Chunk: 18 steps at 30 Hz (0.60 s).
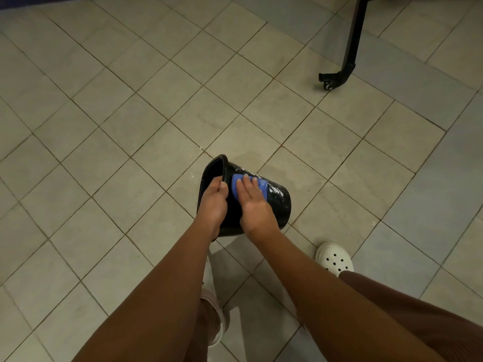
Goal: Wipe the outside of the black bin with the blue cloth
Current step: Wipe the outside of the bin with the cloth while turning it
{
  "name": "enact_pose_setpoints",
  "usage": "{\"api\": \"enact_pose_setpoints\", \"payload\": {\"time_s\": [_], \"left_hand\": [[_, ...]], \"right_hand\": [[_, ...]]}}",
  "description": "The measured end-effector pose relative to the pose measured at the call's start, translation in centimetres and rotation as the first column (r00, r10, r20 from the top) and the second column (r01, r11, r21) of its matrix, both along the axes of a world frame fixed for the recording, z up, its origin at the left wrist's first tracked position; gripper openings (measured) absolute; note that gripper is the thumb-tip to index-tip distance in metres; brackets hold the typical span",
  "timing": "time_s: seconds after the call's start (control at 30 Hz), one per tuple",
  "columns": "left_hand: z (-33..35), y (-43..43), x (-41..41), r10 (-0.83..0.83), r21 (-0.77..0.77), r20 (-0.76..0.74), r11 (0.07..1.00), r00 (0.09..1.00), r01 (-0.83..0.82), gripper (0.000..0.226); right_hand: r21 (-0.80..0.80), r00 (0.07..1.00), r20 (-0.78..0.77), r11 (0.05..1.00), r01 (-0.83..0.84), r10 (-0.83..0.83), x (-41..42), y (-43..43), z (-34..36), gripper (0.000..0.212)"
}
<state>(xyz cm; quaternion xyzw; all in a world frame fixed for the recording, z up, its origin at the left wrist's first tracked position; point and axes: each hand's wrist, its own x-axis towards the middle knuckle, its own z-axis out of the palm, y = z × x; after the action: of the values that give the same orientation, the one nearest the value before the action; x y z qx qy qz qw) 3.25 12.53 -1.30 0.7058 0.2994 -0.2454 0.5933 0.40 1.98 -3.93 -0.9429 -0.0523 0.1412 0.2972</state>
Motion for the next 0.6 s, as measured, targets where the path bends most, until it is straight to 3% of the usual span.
{"api": "enact_pose_setpoints", "payload": {"time_s": [0.13,0.27,0.33,0.4,0.6], "left_hand": [[0.3,0.1,0.1,0.02,0.004,-0.03,1.0,0.999,-0.02,0.033],[0.7,0.4,0.5,0.068,0.004,-0.094,0.998,0.993,-0.068,0.031],[0.7,0.5,0.6,0.091,-0.022,-0.13,0.995,0.987,-0.095,0.047],[0.3,0.5,0.6,0.101,-0.022,-0.125,0.994,0.987,-0.104,0.054],[-0.1,0.2,0.9,0.097,0.056,-0.031,0.994,0.995,-0.095,0.034]], "right_hand": [[-0.02,0.995,-0.044,0.996,0.084,-0.085,-0.4,-0.7,-0.5,0.071],[0.053,0.99,0.117,0.996,0.076,-0.082,-2.1,-1.3,-1.7,0.059],[0.079,0.985,0.165,0.996,0.036,-0.048,-2.3,-1.5,-2.2,0.058],[0.101,0.984,0.175,0.995,0.01,-0.028,-2.5,-1.6,-2.4,0.063],[0.058,0.992,0.095,0.995,0.079,-0.084,-4.6,-0.3,-2.7,0.085]]}}
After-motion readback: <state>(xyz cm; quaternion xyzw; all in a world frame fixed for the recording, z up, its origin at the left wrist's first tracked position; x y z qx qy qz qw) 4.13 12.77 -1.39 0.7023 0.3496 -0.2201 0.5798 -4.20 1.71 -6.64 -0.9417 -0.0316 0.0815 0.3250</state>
